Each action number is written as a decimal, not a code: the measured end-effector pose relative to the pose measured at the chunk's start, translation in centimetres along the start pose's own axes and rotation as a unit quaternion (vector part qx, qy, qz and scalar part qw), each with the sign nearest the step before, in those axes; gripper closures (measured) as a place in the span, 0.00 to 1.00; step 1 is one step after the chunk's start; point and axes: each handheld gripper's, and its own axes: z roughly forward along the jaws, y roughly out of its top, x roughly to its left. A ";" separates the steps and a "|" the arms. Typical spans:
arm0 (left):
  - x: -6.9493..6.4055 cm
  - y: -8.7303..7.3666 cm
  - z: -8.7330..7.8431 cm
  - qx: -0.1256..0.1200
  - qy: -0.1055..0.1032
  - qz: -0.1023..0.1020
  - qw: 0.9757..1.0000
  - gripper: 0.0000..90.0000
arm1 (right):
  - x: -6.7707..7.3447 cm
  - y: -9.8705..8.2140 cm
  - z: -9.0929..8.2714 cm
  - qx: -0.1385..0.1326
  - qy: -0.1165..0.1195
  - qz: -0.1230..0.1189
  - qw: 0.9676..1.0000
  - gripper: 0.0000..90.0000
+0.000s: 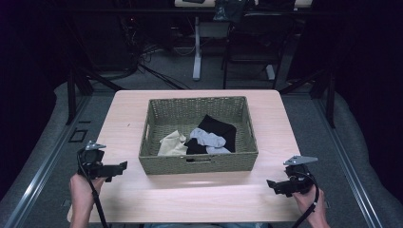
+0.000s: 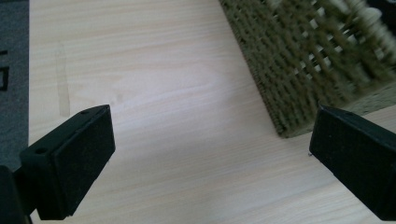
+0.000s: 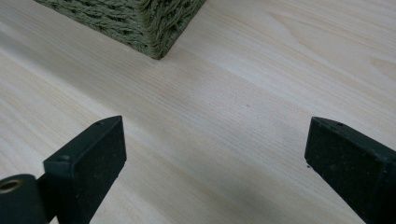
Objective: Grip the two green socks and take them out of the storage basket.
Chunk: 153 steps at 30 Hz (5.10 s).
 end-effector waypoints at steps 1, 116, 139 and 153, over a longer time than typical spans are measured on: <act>0.0 0.0 0.0 0.000 0.000 0.000 1.000 0.00 | 0.0 0.0 0.0 0.000 0.000 0.000 1.000 0.05; -10.7 14.8 9.8 0.193 -0.109 0.201 0.954 0.96 | 0.1 0.1 0.0 -0.002 0.012 -0.006 1.000 0.07; -11.3 19.5 2.7 0.116 -0.127 0.222 0.960 0.96 | -0.1 0.1 0.1 -0.001 0.013 0.000 1.000 0.06; -11.3 22.2 -0.2 0.082 -0.111 0.224 0.965 0.96 | 0.0 0.0 -0.2 -0.006 0.007 -0.001 1.000 0.04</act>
